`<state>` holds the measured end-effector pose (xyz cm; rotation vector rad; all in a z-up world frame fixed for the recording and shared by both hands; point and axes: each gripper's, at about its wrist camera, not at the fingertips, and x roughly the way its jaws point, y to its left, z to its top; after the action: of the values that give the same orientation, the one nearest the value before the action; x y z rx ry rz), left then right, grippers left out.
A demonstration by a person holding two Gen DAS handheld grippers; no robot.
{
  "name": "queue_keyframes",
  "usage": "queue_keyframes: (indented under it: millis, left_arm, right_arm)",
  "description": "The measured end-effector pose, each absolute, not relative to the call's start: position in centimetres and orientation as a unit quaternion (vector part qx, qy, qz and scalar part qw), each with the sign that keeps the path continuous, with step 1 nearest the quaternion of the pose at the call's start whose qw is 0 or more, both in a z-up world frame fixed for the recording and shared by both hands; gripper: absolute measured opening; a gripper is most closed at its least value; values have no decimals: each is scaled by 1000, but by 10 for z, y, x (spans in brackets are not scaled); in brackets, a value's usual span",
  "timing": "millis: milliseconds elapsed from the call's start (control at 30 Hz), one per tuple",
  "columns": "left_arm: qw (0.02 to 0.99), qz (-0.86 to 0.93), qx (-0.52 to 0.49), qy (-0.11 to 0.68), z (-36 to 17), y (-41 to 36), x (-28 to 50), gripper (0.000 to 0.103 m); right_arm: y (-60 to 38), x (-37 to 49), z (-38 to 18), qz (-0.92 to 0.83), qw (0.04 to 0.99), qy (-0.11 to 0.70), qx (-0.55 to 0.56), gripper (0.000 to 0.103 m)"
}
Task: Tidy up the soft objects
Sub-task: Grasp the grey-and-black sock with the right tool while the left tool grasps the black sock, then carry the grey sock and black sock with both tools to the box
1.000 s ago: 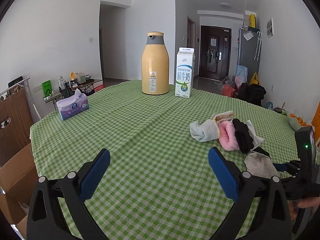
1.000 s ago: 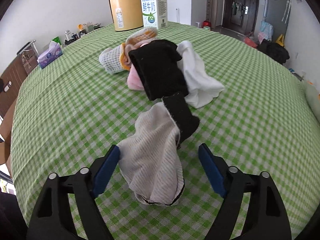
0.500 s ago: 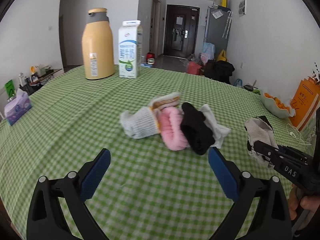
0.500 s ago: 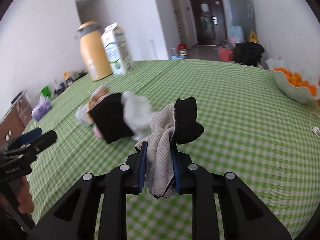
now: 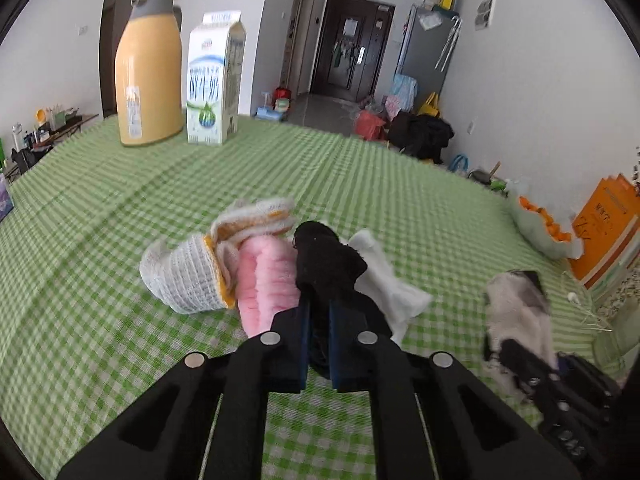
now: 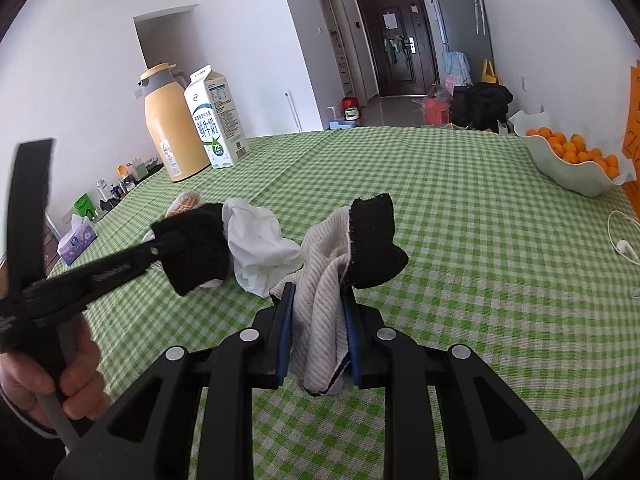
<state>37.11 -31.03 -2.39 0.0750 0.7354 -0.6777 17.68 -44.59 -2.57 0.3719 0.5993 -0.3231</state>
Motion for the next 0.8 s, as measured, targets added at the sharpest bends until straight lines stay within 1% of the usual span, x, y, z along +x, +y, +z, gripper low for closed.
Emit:
queue_keyframes:
  millis: [167, 267, 367, 533, 667, 800]
  left_arm:
    - [893, -346, 28, 287, 26, -283, 341, 4]
    - [900, -346, 17, 267, 45, -262, 330, 4]
    - [908, -330, 21, 259, 54, -244, 321, 4]
    - [930, -297, 14, 215, 69, -197, 305, 4]
    - [942, -262, -5, 208, 77, -152, 306, 4]
    - [952, -224, -19, 208, 76, -102, 311, 4]
  right_arm:
    - [-441, 179, -26, -152, 927, 295, 174, 22]
    - [-436, 178, -23, -150, 931, 288, 163, 22]
    - [-430, 177, -21, -153, 935, 284, 146, 22]
    - [-419, 181, -5, -155, 939, 280, 128, 22]
    - [-396, 192, 16, -138, 949, 268, 97, 22]
    - [-368, 214, 30, -112, 952, 273, 81, 22]
